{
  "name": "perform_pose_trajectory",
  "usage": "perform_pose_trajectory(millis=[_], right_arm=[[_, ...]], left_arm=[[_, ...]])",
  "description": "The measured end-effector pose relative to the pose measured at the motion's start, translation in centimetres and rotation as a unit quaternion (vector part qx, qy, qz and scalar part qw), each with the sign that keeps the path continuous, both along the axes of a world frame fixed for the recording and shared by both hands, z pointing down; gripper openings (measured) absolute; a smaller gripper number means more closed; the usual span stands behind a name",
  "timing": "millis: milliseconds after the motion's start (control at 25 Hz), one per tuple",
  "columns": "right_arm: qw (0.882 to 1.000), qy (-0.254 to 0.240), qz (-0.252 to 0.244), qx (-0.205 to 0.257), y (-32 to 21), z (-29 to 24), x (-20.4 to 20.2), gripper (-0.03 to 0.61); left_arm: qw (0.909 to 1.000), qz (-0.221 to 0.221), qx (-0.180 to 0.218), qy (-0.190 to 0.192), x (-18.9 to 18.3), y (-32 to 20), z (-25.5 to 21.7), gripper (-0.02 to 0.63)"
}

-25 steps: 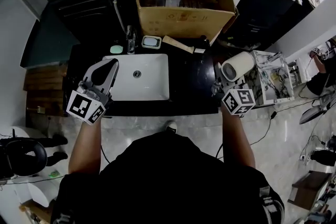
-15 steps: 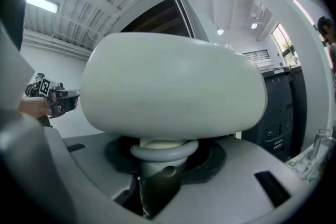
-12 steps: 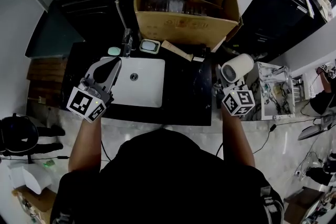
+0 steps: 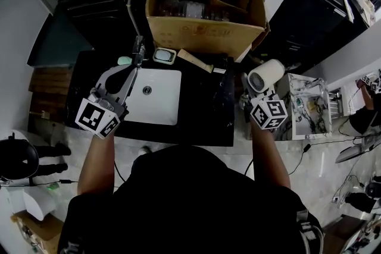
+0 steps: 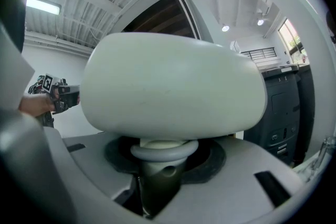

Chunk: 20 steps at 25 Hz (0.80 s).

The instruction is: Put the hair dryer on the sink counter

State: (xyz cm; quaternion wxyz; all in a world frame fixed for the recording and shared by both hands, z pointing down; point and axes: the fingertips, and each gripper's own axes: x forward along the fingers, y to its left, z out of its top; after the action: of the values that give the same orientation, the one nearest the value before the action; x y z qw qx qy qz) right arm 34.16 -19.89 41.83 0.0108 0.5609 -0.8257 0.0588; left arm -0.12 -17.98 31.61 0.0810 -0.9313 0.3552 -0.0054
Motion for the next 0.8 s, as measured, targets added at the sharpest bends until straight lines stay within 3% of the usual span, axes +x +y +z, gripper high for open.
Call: perform_pose_trajectory(millis=[800], right_arm=[[0.999, 0.041, -0.012, -0.014, -0.3, 0.6, -2.2, 0.17]], left_arm=[[0.9994, -0.011, -0.012, 0.032, -2.7, 0.0, 1.7, 0.014]])
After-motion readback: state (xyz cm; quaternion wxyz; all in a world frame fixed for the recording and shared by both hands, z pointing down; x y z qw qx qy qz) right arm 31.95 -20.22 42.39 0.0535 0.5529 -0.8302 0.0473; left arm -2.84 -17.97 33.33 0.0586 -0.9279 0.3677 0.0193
